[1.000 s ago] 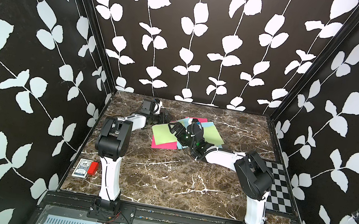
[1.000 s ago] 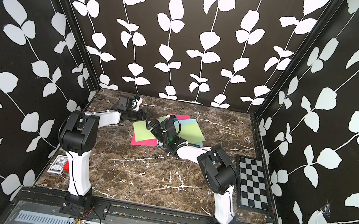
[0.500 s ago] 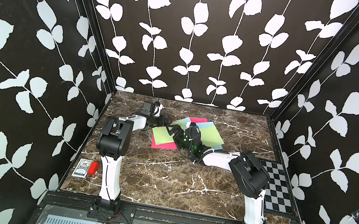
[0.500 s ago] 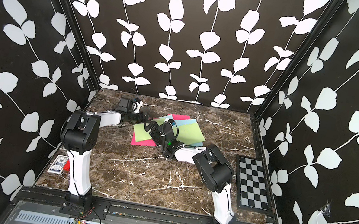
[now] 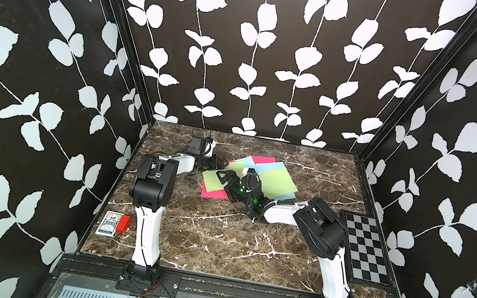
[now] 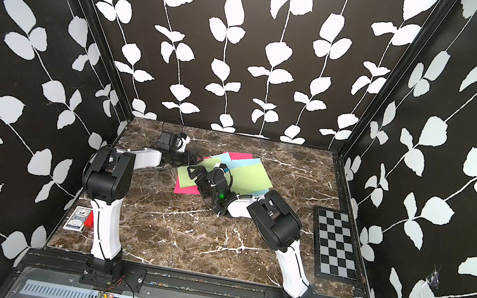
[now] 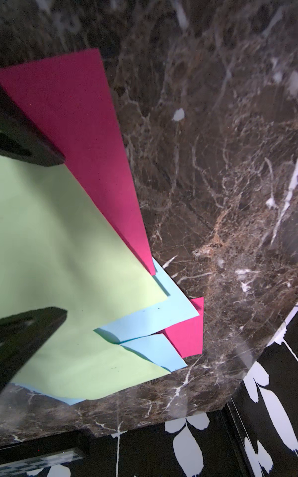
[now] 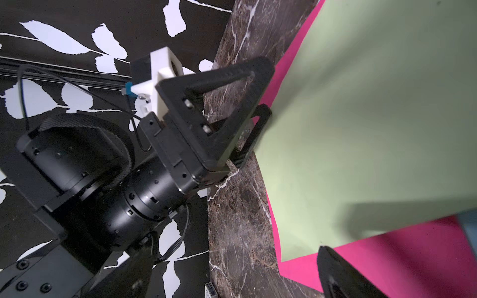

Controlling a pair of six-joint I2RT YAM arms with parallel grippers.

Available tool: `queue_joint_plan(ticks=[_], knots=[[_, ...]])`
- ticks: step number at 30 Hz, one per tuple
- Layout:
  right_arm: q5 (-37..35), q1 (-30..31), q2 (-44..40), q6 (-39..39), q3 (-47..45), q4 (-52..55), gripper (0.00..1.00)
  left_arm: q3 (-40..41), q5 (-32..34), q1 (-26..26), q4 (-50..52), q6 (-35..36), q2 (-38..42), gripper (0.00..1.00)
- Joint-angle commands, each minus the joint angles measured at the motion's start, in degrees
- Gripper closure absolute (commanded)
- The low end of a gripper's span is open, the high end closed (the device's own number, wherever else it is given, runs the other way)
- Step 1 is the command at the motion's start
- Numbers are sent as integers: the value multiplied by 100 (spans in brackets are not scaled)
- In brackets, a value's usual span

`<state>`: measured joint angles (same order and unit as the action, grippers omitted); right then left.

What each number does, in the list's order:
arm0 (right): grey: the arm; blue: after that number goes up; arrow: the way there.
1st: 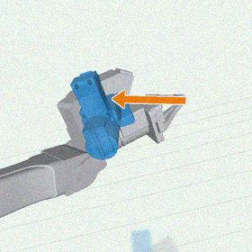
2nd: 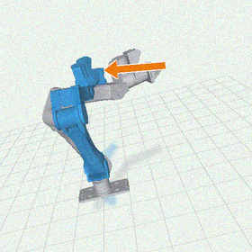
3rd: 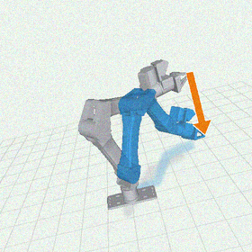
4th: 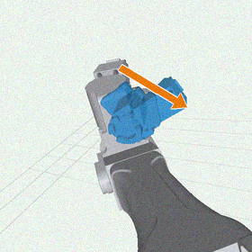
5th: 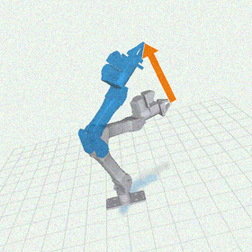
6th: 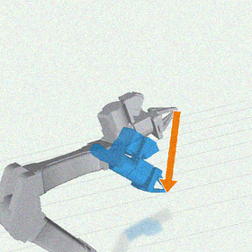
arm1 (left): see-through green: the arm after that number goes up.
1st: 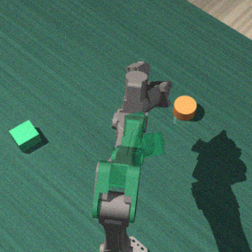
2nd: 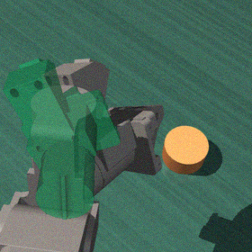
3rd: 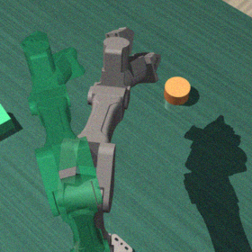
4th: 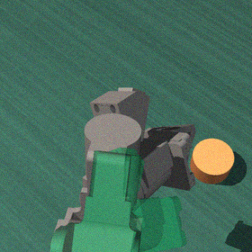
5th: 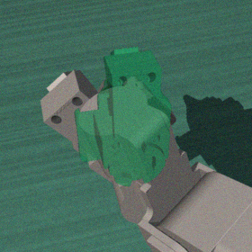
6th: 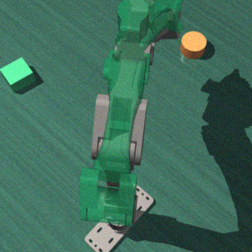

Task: Sort the scattered colored papers by color
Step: Pick up the colored paper from the center of the board.

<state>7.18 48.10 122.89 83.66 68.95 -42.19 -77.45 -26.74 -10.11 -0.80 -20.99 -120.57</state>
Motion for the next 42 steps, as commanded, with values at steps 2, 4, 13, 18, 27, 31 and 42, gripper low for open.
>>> queue_joint_plan(ticks=[2, 4, 13, 18, 27, 31, 42], knots=[[14, 141, 51, 1253, 13, -447, 1, 138, -6, 34, 80, 20, -63, 12], [-19, 179, 22, 1292, -70, -519, 1, 139, -15, 35, 80, 25, -78, 11], [-6, 259, 153, 1508, -126, -710, 1, 196, -107, 66, -32, -48, -137, 11], [0, 270, 230, 1600, -161, -790, 1, 205, -130, 79, -43, -54, -168, 10], [-41, 258, 387, 1629, -185, -809, 1, 213, -155, 79, -43, -72, -195, 10], [-41, 262, 568, 1774, -145, -953, 1, 224, -171, 79, -34, -72, -203, 10], [-136, 114, 706, 1901, -154, -1182, 1, 283, -208, 79, -82, -91, -247, 9]])
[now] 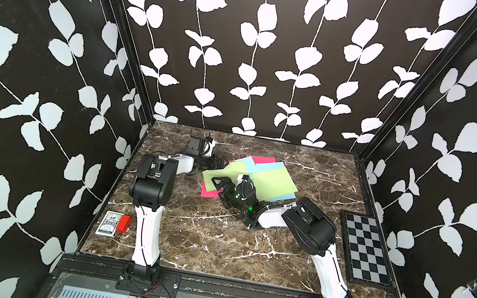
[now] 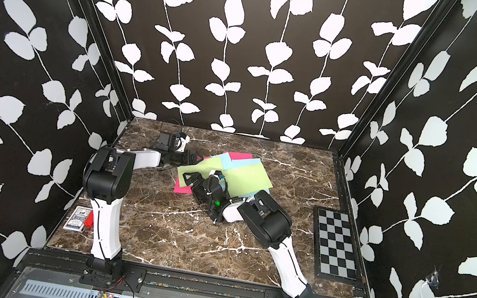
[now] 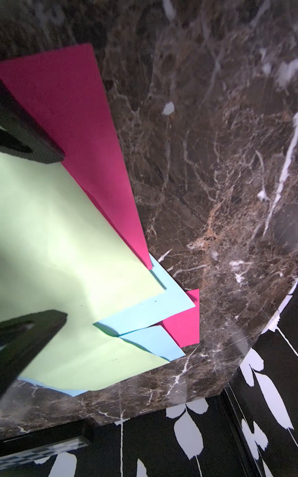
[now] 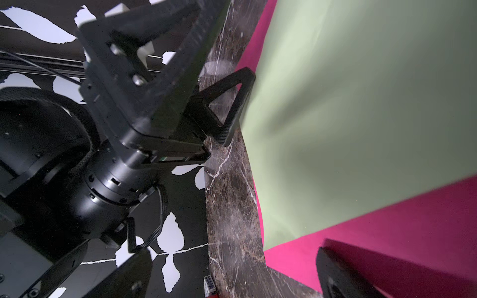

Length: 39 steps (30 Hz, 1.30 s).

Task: Sort the scattered colored papers by color
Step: Pick up the colored paper from the center of the board.

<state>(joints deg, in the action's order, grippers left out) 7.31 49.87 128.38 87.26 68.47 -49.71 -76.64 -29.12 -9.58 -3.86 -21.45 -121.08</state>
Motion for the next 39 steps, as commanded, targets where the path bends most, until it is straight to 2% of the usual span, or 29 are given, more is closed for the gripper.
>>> queue_joint_plan(ticks=[1, 25, 39], knots=[[-167, -72, 157, 1544, -114, -447, 1, 217, 22, 27, 212, -59, -197, 9], [-342, -520, 467, 1546, 110, -699, 2, 404, -73, 27, -27, -254, -342, 7], [-730, -557, 512, 1781, 185, -772, 29, 440, -75, 27, -98, -298, -397, 5]])
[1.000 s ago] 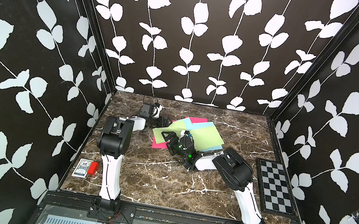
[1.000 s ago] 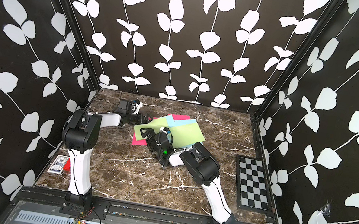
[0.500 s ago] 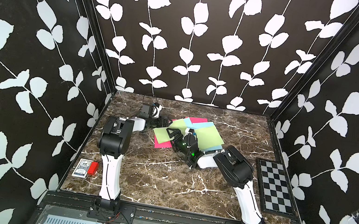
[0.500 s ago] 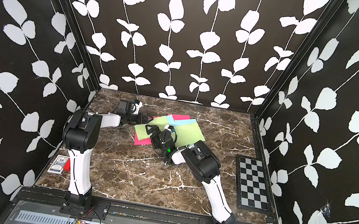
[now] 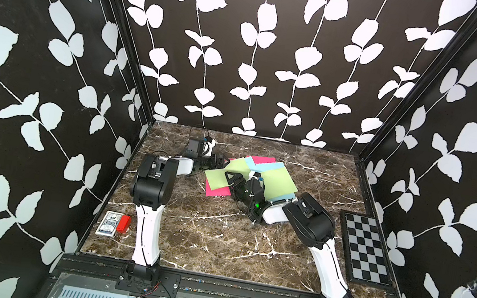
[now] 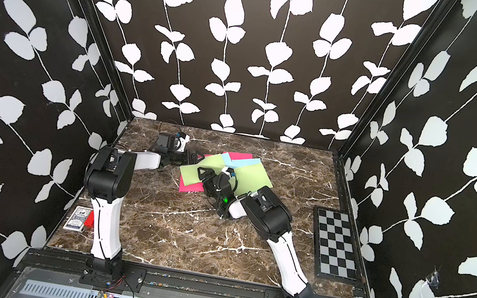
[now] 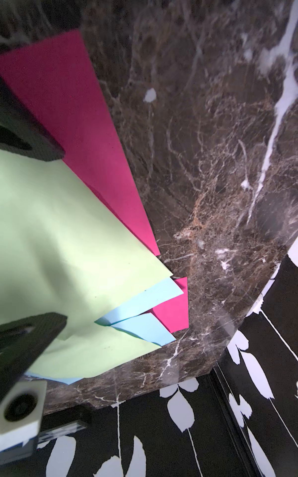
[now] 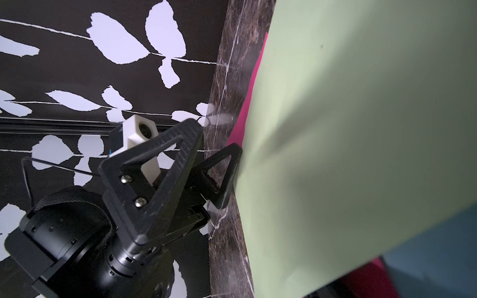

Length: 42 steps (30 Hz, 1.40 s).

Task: Sort the scattered colored papers by color
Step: Pick up the colored paper from the center of the board.

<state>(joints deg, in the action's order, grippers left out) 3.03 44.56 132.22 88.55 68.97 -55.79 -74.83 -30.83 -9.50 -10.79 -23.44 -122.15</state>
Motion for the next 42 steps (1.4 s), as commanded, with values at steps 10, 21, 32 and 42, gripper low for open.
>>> queue_joint_plan(ticks=[10, 21, 32, 42], knots=[[-617, -35, 347, 1932, 332, -464, 51, 276, 62, 18, 551, -143, -310, 5], [-700, -35, 453, 1968, 450, -469, 78, 337, 77, 18, 462, -203, -324, 3], [-430, -52, 509, 1762, 766, -258, 100, 271, -176, 34, 69, -232, 37, 1], [389, -70, 44, 693, 1103, 645, 100, 78, -277, 70, 311, 66, 1393, 1]])
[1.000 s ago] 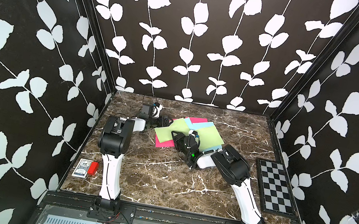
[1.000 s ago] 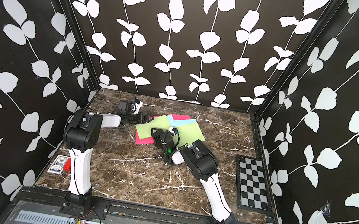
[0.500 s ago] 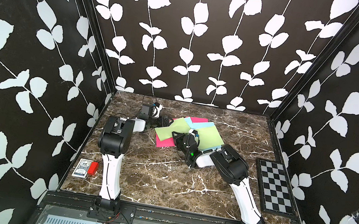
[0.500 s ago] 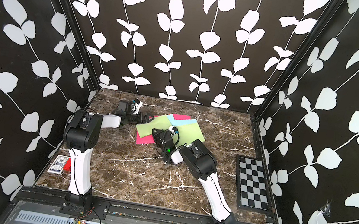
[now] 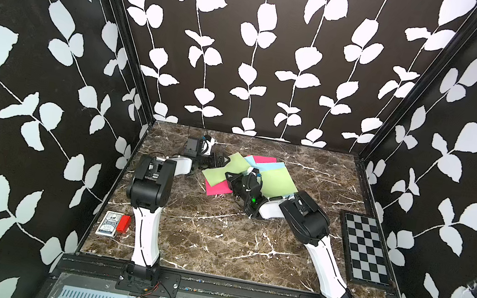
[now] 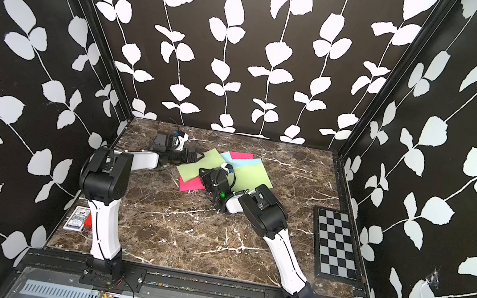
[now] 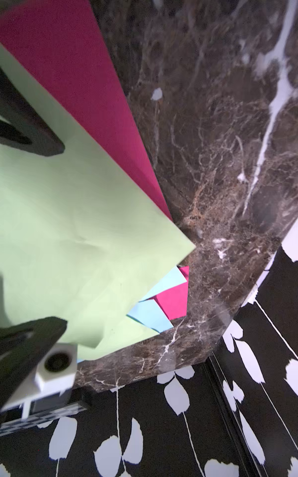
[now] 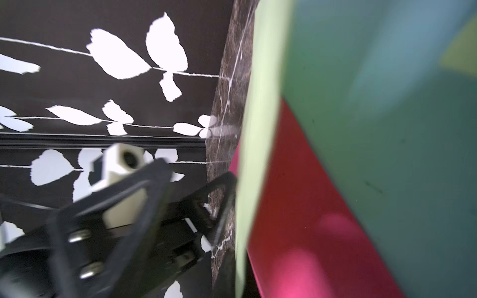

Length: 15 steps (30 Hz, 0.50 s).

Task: Sort the scattered colored papers by color
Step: Pick up the colored paper from the center of the board.

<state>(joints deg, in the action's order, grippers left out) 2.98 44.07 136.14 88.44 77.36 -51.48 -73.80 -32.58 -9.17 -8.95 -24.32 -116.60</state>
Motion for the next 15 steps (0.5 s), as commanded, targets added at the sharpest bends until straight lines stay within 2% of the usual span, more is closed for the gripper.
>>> queue_joint_plan(ticks=[1, 15], knots=[[489, -22, -408, 595, 278, 351, 100, 0, -83, 50, 136, 164, 1013, 1], [2339, 13, -1582, -1871, 795, 2969, 100, 724, 519, 310, 348, 361, 3368, 1]])
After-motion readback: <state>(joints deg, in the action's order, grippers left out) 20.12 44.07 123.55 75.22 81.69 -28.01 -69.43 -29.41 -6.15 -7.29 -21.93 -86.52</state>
